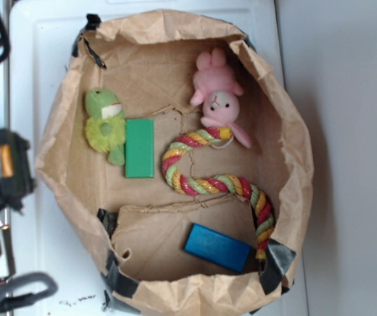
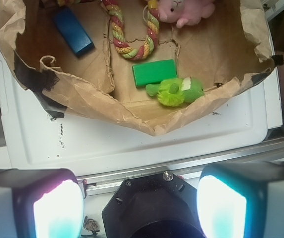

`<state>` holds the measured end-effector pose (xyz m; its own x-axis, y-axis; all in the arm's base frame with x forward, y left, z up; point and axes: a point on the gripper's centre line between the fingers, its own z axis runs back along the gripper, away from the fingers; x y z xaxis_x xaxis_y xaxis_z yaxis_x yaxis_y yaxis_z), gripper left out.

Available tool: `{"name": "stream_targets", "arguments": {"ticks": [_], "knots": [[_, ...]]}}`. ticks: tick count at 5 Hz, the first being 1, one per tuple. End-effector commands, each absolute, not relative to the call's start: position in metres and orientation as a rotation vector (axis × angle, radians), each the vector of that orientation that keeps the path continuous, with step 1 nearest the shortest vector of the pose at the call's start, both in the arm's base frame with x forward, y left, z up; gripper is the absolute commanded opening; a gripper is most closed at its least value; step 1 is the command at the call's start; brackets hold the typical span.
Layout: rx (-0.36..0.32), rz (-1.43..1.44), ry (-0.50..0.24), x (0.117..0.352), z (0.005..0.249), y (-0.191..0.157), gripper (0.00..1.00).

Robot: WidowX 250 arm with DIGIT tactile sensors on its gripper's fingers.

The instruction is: Grab the blue block.

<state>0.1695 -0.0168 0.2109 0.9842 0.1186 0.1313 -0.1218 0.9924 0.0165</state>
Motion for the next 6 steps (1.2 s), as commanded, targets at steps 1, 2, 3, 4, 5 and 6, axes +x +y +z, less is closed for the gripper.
{"name": "stream_targets", "arguments": {"ticks": [1, 2, 3, 4, 5, 6], "knots": [[0.023, 0.124, -0.152, 0.172, 0.217, -0.016, 1.0], [0.011, 0.176, -0.169, 0.197, 0.215, -0.012, 1.0], [0.019, 0.197, -0.184, 0.211, 0.212, -0.006, 1.0], [0.02, 0.186, -0.203, 0.226, 0.204, 0.001, 1.0], [0.017, 0.126, -0.226, 0.245, 0.193, 0.011, 1.0], [0.018, 0.101, -0.231, 0.259, 0.183, 0.017, 1.0]]}}
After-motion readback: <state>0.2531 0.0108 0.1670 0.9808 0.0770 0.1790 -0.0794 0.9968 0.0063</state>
